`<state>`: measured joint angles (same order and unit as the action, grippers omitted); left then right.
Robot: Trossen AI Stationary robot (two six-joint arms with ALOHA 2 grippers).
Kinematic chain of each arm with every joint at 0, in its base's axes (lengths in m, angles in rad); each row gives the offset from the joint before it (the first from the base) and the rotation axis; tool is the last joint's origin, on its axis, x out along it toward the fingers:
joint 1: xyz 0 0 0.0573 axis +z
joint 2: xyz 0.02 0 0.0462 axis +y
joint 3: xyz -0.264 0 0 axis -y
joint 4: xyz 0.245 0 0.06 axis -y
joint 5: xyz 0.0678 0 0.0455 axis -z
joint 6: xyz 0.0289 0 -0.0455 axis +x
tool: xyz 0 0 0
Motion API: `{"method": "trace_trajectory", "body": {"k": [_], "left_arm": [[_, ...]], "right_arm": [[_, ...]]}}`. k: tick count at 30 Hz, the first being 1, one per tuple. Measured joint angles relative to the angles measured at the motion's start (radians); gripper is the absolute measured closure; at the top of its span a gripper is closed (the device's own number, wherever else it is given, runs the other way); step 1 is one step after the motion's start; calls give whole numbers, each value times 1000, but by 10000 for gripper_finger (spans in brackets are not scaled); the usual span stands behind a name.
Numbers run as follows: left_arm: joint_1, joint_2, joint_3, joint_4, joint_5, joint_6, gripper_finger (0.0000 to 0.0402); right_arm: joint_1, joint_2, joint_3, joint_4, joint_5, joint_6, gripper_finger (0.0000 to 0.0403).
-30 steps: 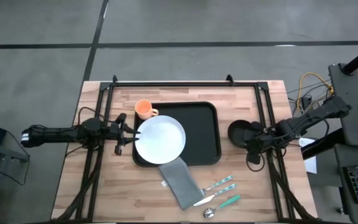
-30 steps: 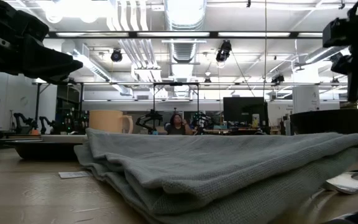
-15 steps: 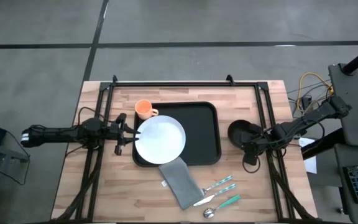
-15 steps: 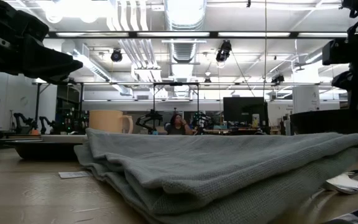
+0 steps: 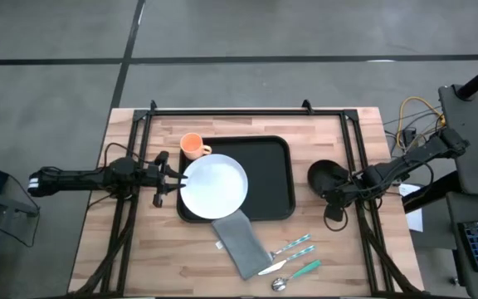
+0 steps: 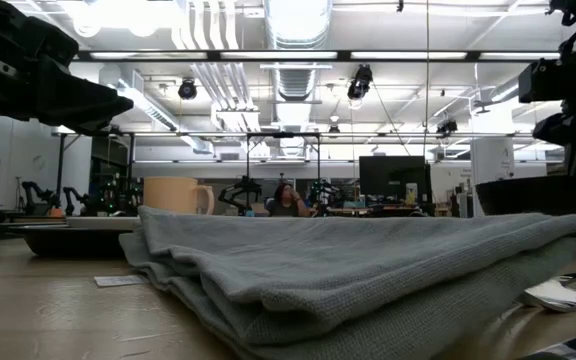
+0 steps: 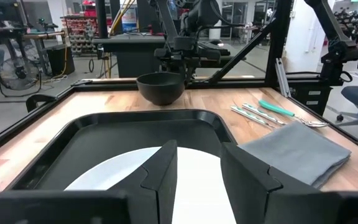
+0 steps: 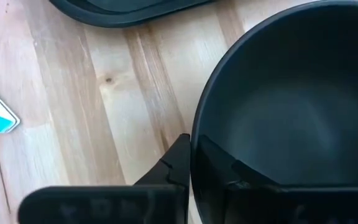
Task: Set up tray
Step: Put the black bowl on the white plate
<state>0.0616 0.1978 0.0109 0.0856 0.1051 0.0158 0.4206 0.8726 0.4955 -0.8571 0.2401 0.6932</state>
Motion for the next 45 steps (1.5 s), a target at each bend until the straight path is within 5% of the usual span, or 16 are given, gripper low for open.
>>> {"method": "trace_trajectory", "body": {"k": [12, 28, 45], "left_arm": [[0, 0, 0, 0, 0, 0, 297], [0, 0, 0, 0, 0, 0, 297], [0, -1, 0, 0, 0, 0, 297]], "right_arm": [[-5, 29, 135, -14, 79, -105, 394], [-154, 350, 480, -50, 132, -467, 394], [-378, 607, 680, 290, -103, -886, 395]]}}
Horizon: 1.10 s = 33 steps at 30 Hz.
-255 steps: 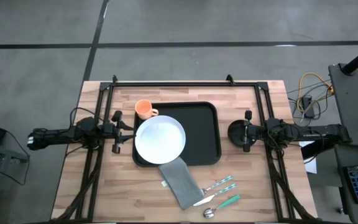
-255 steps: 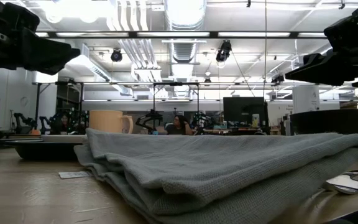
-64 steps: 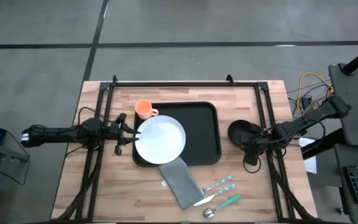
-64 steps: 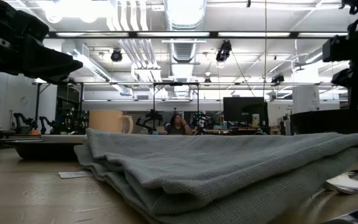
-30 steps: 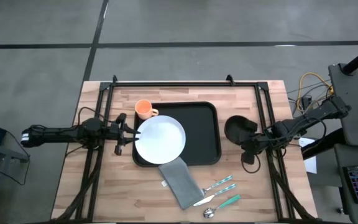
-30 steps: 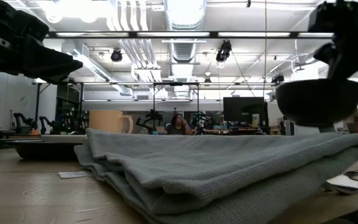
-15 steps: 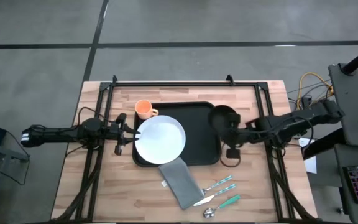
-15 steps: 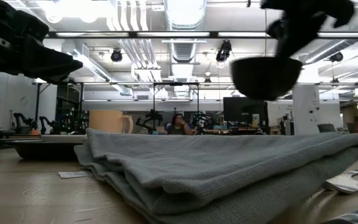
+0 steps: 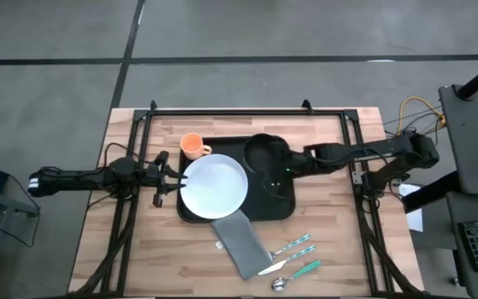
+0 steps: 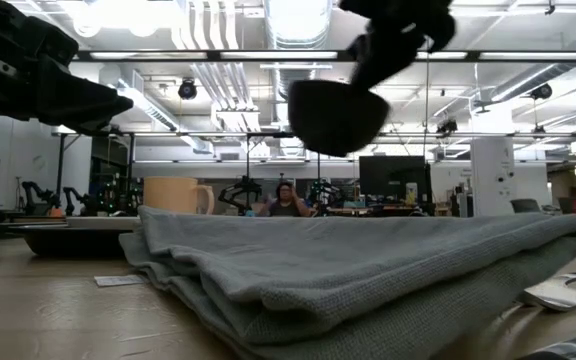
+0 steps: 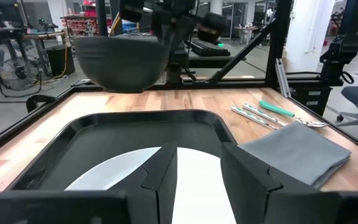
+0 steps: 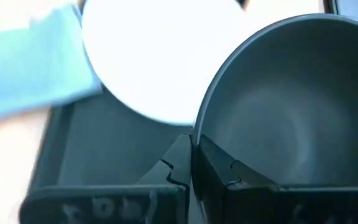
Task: Set up tray
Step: Put the black bowl on the white plate
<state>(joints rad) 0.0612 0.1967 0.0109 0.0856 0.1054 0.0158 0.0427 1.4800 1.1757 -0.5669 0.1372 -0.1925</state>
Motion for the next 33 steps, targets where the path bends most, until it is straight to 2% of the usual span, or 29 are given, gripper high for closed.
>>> {"method": "trace_trajectory", "body": {"k": [3, 5, 14, 23, 28, 33], "left_arm": [[0, 1, 0, -1, 0, 0, 297], [0, 5, 0, 0, 0, 0, 297], [0, 8, 0, 0, 0, 0, 297], [0, 12, 0, 0, 0, 0, 297], [0, 13, 0, 0, 0, 0, 297], [0, 14, 0, 0, 0, 0, 297]], "right_arm": [[-14, 38, 11, 84, -87, -39, 395], [-16, 65, 15, 132, -108, -53, 395], [-38, 158, 69, 155, -119, -86, 395], [-42, 158, 89, 166, -121, -158, 395], [-49, 185, 90, 221, -230, -232, 395], [-65, 203, 103, 246, -251, -281, 394]]}}
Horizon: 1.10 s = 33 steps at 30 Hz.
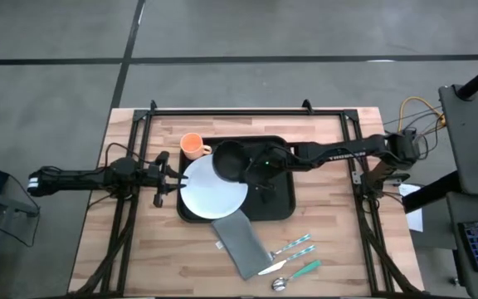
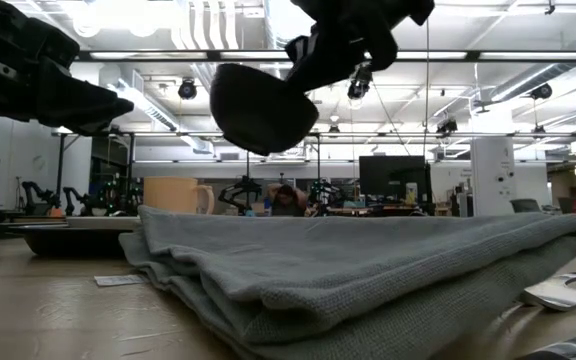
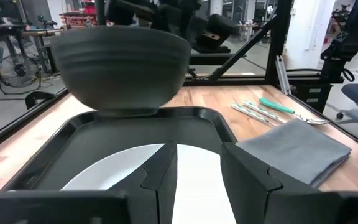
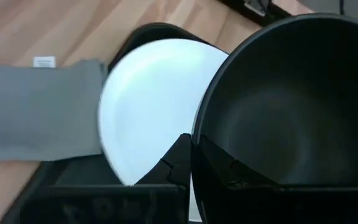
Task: Set up tray
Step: Put the black bowl on the white plate
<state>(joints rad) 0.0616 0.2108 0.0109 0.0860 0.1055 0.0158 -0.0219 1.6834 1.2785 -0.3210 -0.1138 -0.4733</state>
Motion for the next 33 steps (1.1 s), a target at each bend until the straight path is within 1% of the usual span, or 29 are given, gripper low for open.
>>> {"method": "trace_trajectory", "body": {"k": [3, 6, 10, 13, 18, 21, 25, 33], "left_arm": [[0, 1, 0, 1, 0, 0, 297], [0, 6, 0, 0, 0, 0, 297], [0, 19, 0, 0, 0, 0, 297], [0, 23, 0, 0, 0, 0, 297], [0, 29, 0, 0, 0, 0, 297], [0, 33, 0, -1, 0, 0, 297], [0, 37, 0, -1, 0, 0, 297], [0, 52, 0, 0, 0, 0, 297]], "right_arm": [[-7, 22, 9, -4, 0, -27, 394], [-8, 55, 21, -5, -8, -91, 394], [-17, 124, 56, -21, -98, -222, 394], [-23, 177, 107, -23, -110, -262, 394], [-45, 262, 193, -98, -225, -349, 394], [-50, 316, 246, -156, -226, -373, 394], [-61, 356, 306, -210, -226, -407, 394], [-64, 375, 317, -223, -227, -439, 394]]}}
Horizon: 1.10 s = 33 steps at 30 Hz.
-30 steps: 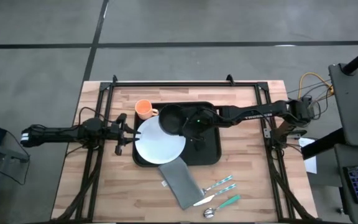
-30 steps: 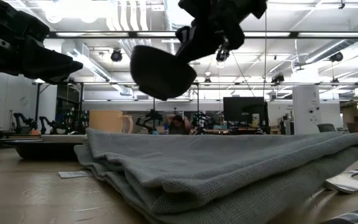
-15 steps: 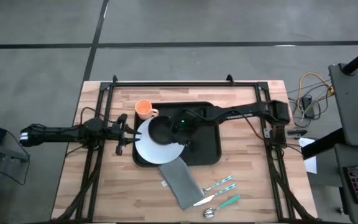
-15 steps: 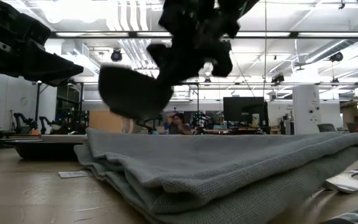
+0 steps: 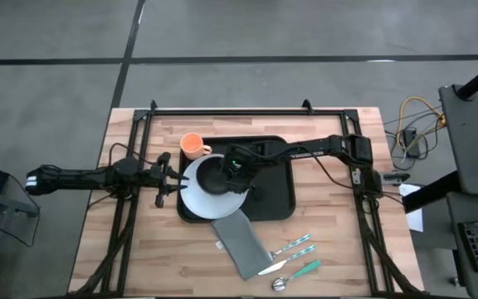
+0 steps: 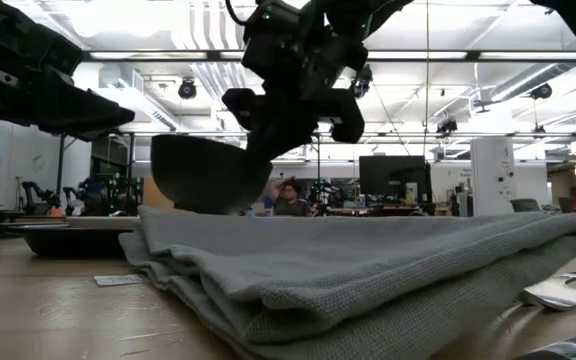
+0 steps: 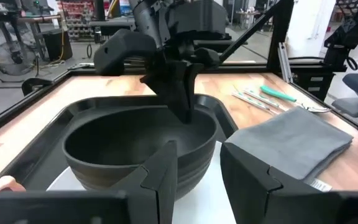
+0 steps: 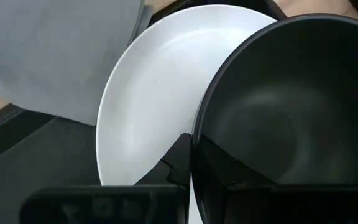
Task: Set up tray
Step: Put the black bowl on the white plate
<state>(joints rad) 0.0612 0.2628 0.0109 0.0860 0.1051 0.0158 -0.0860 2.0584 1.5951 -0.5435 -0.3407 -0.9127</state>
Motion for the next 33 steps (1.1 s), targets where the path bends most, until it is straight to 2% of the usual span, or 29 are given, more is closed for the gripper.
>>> {"method": "trace_trajectory", "body": {"k": [22, 27, 33], "left_arm": [[0, 8, 0, 0, 0, 0, 297], [0, 8, 0, 0, 0, 0, 297], [0, 8, 0, 0, 0, 0, 297]], "right_arm": [[7, 7, -8, -3, -9, -4, 394], [9, 7, -12, 1, -58, -8, 394], [10, 7, -13, 5, -61, -8, 394]]}}
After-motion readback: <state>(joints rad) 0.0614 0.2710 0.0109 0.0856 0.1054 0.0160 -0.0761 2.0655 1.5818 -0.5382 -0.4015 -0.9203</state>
